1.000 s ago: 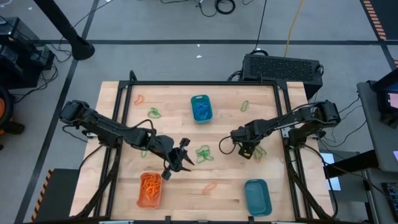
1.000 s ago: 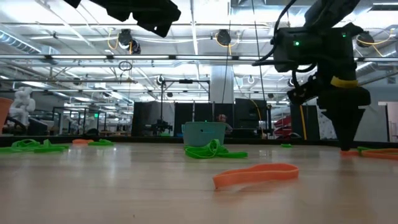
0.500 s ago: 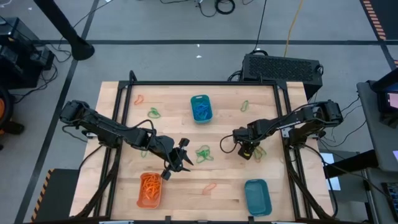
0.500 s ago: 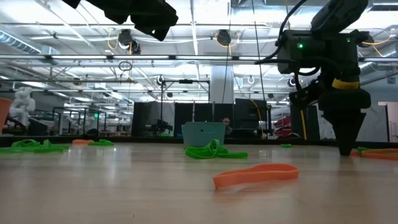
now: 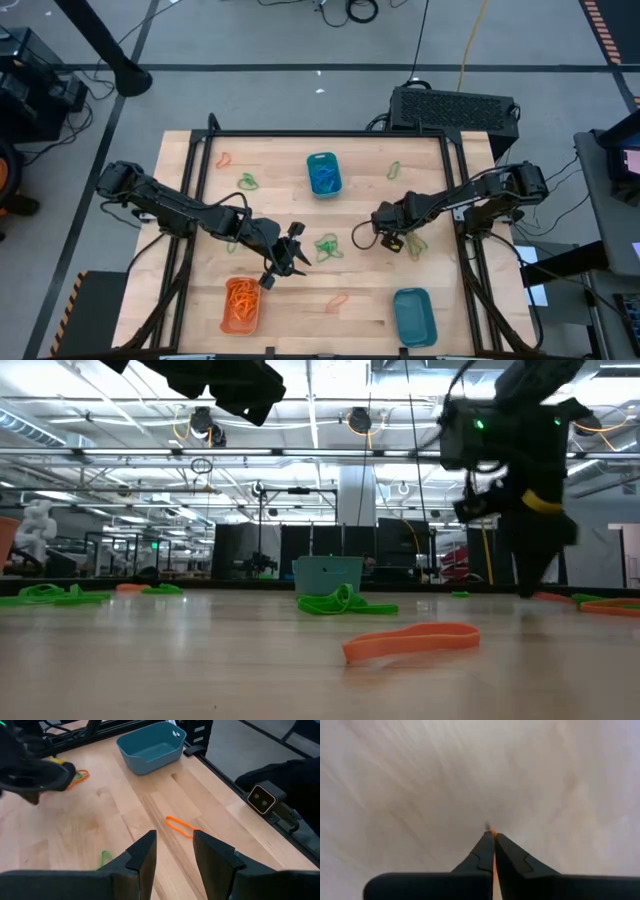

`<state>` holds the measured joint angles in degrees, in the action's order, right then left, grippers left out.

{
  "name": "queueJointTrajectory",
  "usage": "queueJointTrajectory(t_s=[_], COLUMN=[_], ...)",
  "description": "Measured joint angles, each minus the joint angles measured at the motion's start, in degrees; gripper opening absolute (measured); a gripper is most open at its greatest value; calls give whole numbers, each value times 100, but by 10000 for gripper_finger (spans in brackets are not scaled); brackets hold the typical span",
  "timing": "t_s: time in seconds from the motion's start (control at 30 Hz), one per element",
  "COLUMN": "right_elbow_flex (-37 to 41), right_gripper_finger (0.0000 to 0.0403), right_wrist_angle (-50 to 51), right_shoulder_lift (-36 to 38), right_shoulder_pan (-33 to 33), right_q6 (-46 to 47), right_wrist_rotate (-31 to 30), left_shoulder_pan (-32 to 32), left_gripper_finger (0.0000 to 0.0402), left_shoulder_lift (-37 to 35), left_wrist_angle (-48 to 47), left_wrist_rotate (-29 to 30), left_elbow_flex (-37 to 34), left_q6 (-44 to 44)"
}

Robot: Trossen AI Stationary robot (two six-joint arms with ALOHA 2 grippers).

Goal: Sort rubber bands into baskets
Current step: Put the orange rubber band into the orange bin

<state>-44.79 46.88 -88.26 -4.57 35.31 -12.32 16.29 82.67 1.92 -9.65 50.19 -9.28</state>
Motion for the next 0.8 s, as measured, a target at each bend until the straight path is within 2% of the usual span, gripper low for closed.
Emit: queueJointTrajectory(t_s=[0.2, 0.3, 0.53, 0.67, 0.8], right_elbow_flex=[-340, -407, -407, -411, -413], right_gripper_finger=[1, 1, 0, 0, 0], right_wrist_angle=[28, -130, -1505, -2583, -3757], right_shoulder_lift=[251, 460, 1032, 1250, 1288], right_shoulder_pan=[-100, -190, -591, -899, -1206], right_q6=[-1, 10, -176, -508, -939], right_wrist_rotate=[-108, -208, -228, -295, -300], left_shoulder_pan=[0, -7, -81, -338, -545], left_gripper_finger=[137, 137, 137, 137, 137], left_shoulder_lift=[0, 0, 0, -2, 0], left_wrist_angle=[-6, -106, 107, 1249, 2870], left_wrist_rotate=[5, 259, 544, 476, 359], left_elbow_flex=[0, 0, -17, -492, -1173], left_q6=[-5, -44, -327, -309, 95])
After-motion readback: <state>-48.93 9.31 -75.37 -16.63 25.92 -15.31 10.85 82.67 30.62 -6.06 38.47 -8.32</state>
